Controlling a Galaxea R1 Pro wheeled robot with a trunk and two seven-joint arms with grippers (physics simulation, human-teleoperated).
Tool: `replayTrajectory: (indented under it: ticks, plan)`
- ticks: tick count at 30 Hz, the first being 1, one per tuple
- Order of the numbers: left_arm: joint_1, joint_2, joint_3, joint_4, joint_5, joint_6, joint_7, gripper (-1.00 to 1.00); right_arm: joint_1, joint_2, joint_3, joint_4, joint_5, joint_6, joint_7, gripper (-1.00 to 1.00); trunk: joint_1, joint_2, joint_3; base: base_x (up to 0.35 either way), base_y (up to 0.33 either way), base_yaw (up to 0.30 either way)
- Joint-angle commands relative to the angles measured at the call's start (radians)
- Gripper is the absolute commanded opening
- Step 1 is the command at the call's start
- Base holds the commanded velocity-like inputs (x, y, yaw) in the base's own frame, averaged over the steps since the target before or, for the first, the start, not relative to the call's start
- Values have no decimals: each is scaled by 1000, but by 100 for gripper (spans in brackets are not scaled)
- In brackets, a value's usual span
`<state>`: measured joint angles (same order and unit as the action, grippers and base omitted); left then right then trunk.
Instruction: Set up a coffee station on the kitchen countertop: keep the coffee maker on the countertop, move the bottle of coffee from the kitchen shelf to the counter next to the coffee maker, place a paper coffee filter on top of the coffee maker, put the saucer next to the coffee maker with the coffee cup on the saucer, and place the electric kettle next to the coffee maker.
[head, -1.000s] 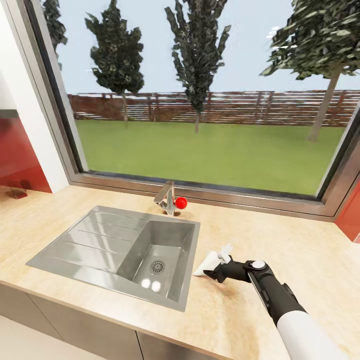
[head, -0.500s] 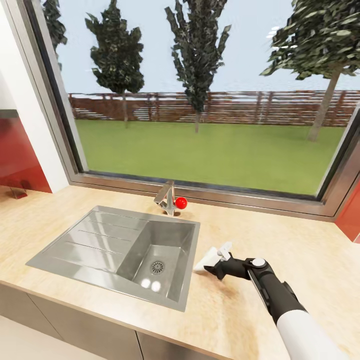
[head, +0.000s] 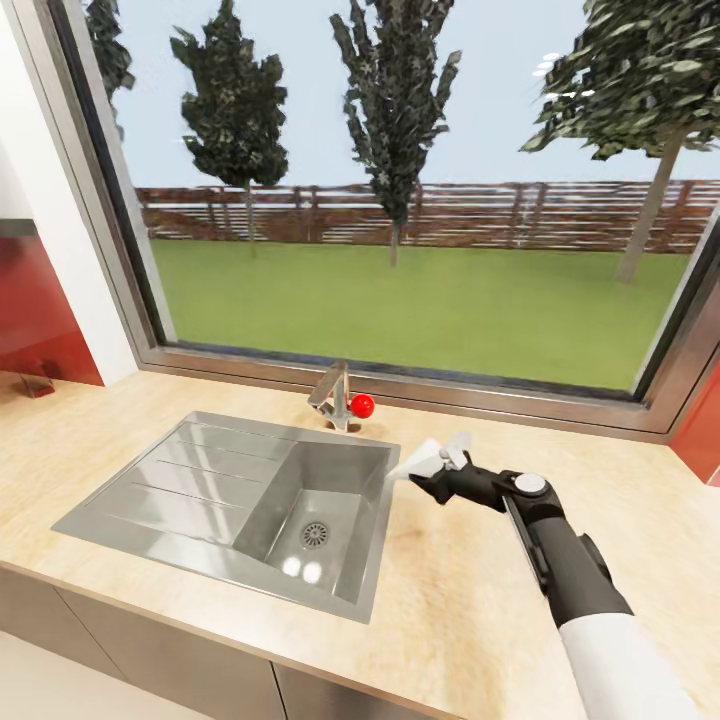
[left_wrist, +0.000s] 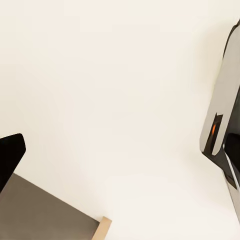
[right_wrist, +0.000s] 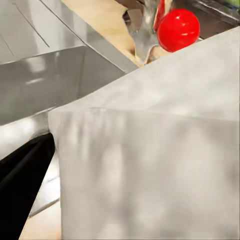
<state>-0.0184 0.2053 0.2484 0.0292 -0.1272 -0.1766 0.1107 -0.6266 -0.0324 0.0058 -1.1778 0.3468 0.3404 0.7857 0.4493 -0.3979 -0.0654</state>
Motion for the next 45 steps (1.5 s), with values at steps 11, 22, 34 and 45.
replayTrajectory:
  ticks: [11,22,34,45]
  plan:
    - [-2,-2,11,0,-8,-10,2,100,-1,70,5,-210,-214,104,9,-100,1,-2,-2,0,0,0]
    - [-5,-6,12,-19,-4,-24,2,100,-1,77,0,-219,-261,149,10,-100,1,-2,-2,-4,3,0]
    - [-9,-21,16,-62,-2,-22,4,100,-1,75,-1,-220,-261,149,11,-100,1,-2,-2,-201,208,34]
    - [-12,-24,18,-63,0,-20,5,100,-1,74,-1,-220,-261,150,11,-100,1,-2,2,-45,296,254]
